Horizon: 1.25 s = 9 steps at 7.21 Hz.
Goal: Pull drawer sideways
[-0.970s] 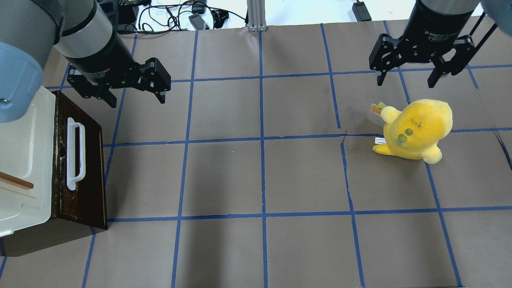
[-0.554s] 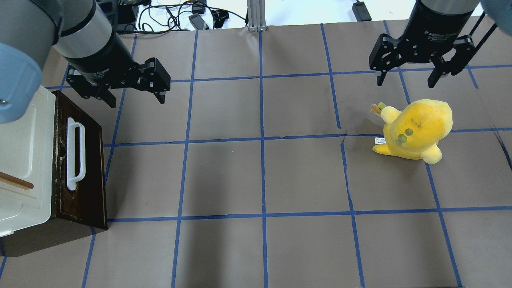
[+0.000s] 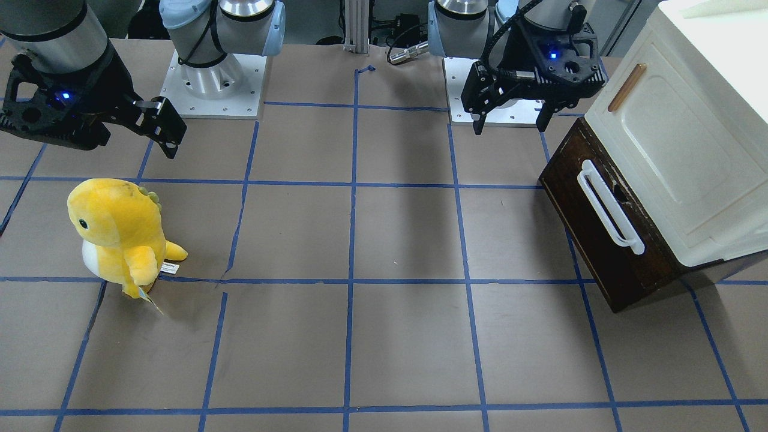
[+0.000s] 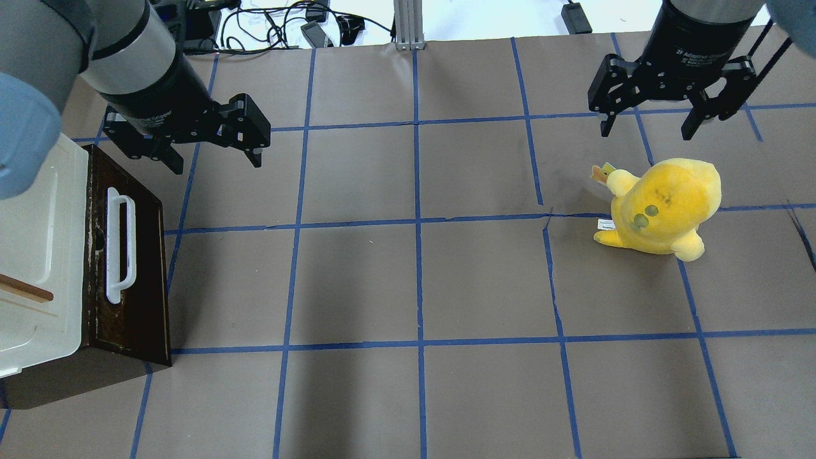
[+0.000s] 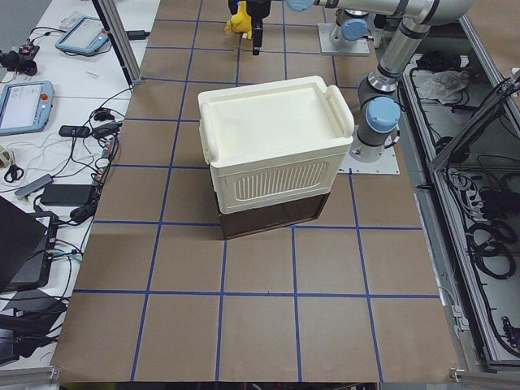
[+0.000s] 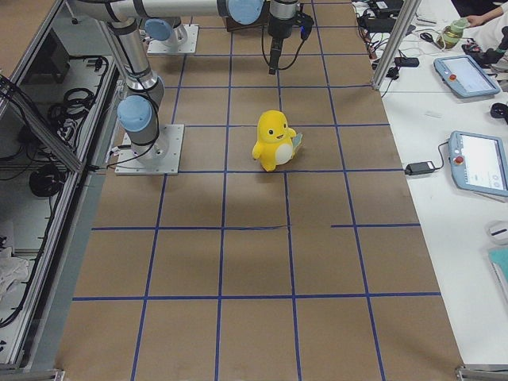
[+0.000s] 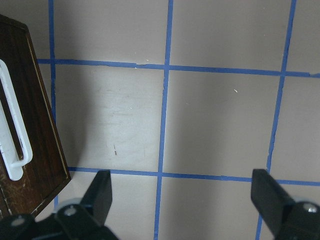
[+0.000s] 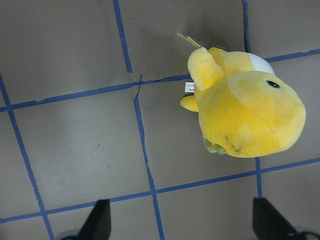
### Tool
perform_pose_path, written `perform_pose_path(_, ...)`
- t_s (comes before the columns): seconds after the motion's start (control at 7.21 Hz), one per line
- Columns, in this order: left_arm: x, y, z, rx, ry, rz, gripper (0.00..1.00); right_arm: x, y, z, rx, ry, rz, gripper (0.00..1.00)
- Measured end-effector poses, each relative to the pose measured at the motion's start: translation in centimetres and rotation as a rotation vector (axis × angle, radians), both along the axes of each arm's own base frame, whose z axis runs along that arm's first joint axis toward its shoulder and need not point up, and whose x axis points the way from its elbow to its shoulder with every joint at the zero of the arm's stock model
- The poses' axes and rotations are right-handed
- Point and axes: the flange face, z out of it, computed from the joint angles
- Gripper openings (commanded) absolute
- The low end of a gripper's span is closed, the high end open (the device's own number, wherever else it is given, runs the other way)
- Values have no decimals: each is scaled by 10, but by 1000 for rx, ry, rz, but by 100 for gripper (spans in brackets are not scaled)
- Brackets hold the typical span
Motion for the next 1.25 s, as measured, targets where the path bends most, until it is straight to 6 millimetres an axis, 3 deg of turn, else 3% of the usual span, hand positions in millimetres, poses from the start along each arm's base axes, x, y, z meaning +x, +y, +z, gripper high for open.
perform_pose_path(0.69,0,-2,-9,32,-2,10,100,0,0,0,0,0,0,100)
perform_pose_path(0.97,-15,-15,-44,97,-13,-8,100,0,0,0,0,0,0,100)
perform_pose_path(1.25,-32,-29,-103,196,-119,-37,100,0,0,0,0,0,0,100)
